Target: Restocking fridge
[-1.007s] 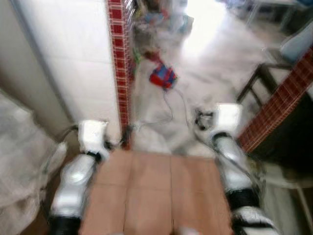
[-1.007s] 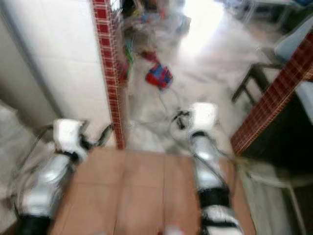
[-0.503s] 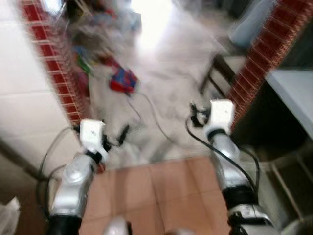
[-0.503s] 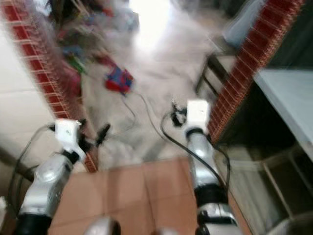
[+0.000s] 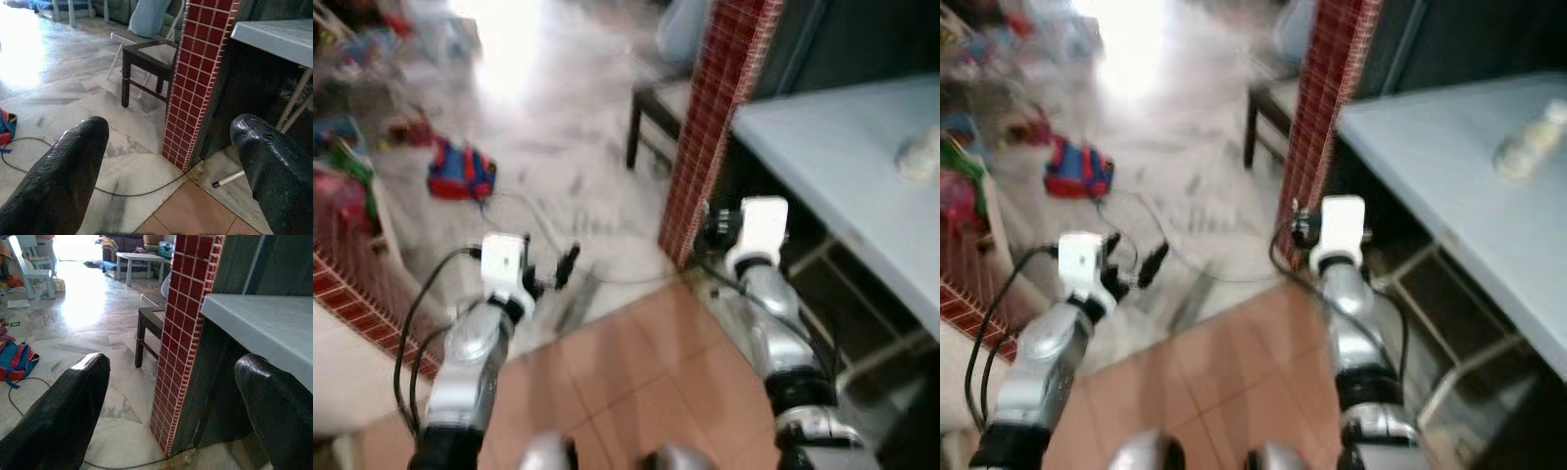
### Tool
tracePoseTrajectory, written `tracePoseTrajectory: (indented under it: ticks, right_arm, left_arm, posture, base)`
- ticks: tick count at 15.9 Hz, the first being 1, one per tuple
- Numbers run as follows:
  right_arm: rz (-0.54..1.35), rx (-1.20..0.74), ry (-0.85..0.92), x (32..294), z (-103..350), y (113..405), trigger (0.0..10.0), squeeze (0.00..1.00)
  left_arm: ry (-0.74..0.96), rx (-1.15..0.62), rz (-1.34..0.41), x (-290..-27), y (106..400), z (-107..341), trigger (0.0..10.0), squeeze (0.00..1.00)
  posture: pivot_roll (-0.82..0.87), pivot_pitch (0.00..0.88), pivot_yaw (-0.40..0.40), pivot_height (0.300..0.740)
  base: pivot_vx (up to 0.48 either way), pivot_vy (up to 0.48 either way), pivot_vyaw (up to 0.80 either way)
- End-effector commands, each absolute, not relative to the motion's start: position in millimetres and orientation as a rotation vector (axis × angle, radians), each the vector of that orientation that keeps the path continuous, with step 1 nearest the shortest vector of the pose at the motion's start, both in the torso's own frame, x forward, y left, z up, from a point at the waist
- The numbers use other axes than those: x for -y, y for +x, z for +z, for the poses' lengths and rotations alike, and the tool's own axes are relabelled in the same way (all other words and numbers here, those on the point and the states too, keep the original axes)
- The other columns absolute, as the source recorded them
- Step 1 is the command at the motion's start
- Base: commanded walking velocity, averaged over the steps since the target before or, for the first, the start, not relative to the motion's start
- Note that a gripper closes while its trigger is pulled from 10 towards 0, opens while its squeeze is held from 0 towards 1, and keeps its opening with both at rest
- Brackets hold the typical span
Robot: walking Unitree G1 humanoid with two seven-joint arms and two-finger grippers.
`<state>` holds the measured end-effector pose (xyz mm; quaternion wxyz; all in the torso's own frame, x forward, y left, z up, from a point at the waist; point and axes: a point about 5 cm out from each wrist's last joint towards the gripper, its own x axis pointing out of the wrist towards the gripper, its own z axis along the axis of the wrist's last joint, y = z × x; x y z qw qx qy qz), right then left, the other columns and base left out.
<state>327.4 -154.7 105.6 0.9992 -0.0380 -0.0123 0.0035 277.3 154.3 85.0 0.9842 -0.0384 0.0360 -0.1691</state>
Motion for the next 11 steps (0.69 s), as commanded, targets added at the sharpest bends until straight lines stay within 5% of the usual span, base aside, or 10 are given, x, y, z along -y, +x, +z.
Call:
tracePoseTrajectory:
  ticks: [1, 11]
  right_arm:
    - [0.005, 0.041, -0.096, 156.9, 109.6, 328.3, 10.0, 0.00]
    - [0.055, 0.075, -0.131, 150.5, 113.1, 327.4, 10.0, 0.00]
  left_arm:
    - [-0.090, -0.067, -0.339, -154.7, 276.4, 85.9, 10.0, 0.00]
    - [-0.105, -0.052, -0.334, -154.4, 276.9, 87.7, 10.0, 0.00]
  posture:
    - [0.02, 0.019, 0.001, 0.740]
    - [0.02, 0.018, 0.000, 0.740]
  base:
    - [0.000, 0.000, -0.80]
    - [0.300, 0.000, -0.72]
